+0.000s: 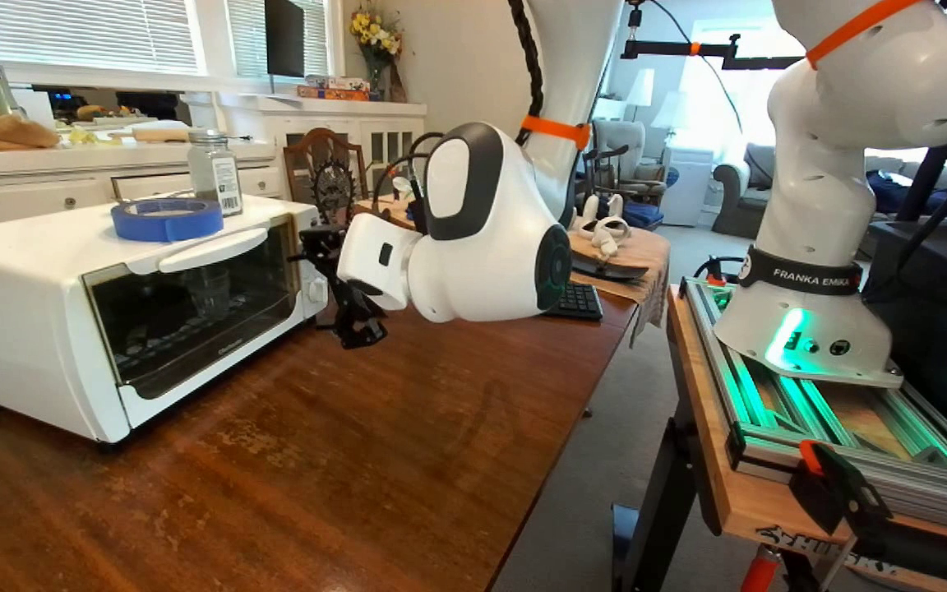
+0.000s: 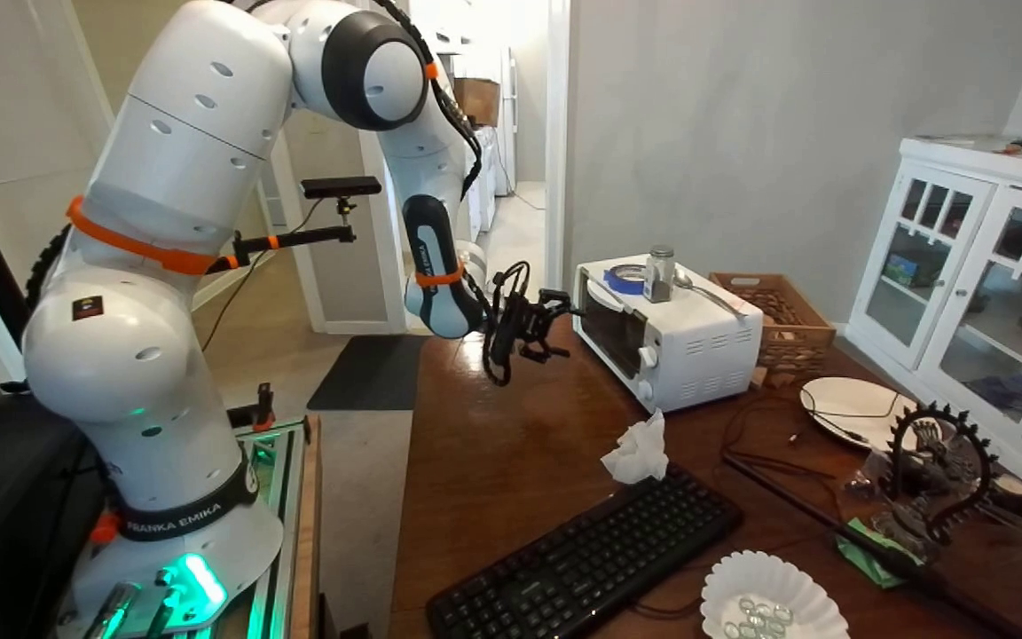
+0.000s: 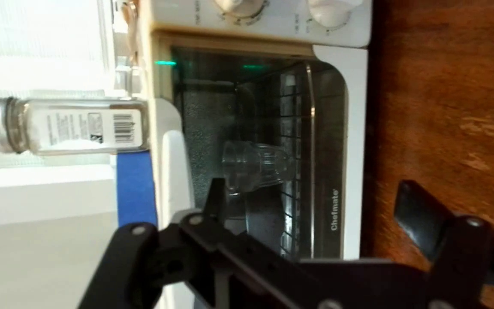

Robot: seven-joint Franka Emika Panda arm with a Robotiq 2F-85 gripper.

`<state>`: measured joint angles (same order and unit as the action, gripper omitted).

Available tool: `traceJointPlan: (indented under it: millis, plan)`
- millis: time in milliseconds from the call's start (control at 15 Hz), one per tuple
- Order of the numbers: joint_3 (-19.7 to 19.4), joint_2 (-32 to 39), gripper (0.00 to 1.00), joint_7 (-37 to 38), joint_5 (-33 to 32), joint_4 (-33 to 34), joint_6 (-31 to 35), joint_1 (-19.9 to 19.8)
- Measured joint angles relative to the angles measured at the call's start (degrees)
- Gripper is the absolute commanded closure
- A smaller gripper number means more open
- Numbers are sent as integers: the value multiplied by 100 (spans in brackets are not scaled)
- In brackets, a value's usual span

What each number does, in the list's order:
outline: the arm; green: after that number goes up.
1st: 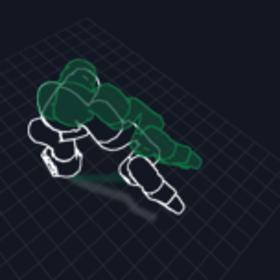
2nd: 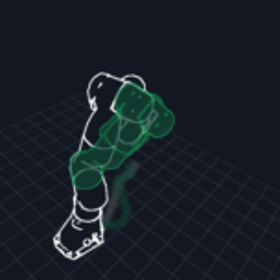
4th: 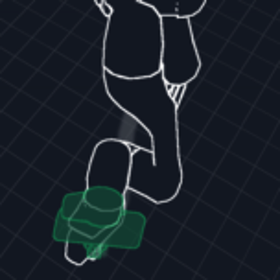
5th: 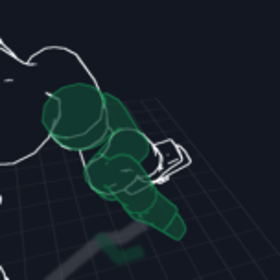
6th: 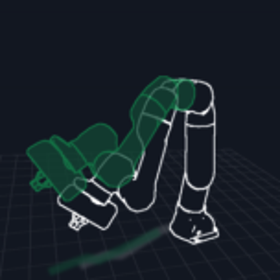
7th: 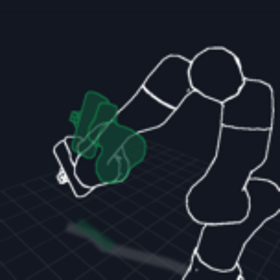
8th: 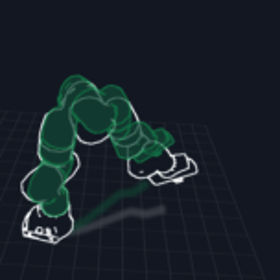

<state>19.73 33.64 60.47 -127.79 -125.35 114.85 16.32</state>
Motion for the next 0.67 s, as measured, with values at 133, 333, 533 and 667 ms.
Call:
traceJointPlan:
  millis: [133, 333, 533, 667]
  plan:
    - [-2, -7, 0, -313, -138, 31, -435, 112]
    - [-42, -4, 11, -607, -420, 85, -1106, 237]
    - [-117, 21, 31, -719, -542, 173, -1463, 242]
    - [-195, 83, 46, -741, -576, 275, -1499, 209]
